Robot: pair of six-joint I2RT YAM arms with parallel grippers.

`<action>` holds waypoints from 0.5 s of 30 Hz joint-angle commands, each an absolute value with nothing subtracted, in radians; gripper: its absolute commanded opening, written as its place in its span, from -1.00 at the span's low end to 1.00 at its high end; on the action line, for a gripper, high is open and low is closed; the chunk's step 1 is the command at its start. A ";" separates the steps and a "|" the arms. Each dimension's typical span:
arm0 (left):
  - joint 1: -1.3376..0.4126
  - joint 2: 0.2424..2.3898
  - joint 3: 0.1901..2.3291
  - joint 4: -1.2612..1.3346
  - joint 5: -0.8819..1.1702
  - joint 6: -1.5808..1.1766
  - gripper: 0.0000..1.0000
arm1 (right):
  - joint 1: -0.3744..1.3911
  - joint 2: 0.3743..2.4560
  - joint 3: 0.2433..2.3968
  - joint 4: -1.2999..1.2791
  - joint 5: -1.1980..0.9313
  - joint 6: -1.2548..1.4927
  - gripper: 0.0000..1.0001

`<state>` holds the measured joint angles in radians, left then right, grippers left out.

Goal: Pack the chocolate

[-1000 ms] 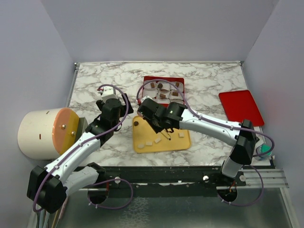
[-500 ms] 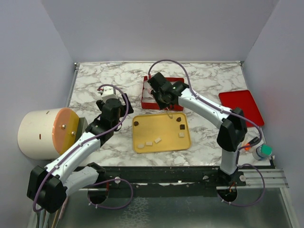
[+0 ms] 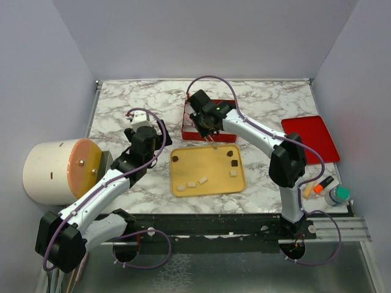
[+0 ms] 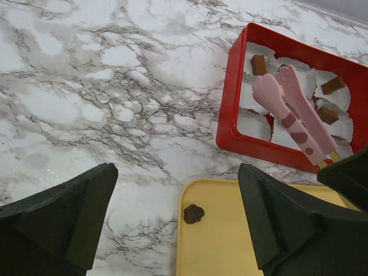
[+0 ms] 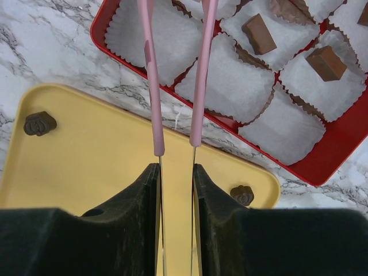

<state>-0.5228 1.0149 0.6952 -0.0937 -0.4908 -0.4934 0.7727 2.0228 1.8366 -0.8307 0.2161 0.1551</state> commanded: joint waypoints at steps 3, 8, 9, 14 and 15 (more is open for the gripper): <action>-0.515 1.020 0.683 -0.074 -0.489 -0.500 0.95 | 0.766 2.046 1.867 -0.798 0.173 0.146 -0.54; -0.515 1.020 0.680 -0.073 -0.489 -0.500 0.95 | 0.760 2.052 1.861 -0.795 0.169 0.149 -0.53; -0.515 1.022 0.680 -0.073 -0.488 -0.500 0.95 | 0.759 2.052 1.861 -0.795 0.169 0.149 -0.53; -0.515 1.024 0.677 -0.071 -0.487 -0.500 0.95 | 0.745 2.062 1.851 -0.788 0.162 0.151 -0.51; -0.515 1.024 0.677 -0.071 -0.486 -0.501 0.95 | 0.741 2.065 1.849 -0.786 0.159 0.153 -0.51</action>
<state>-0.5228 1.0176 0.6891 -0.0917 -0.4904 -0.4934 0.7578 2.0377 1.8412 -0.8143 0.1864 0.1555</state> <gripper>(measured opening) 0.975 0.294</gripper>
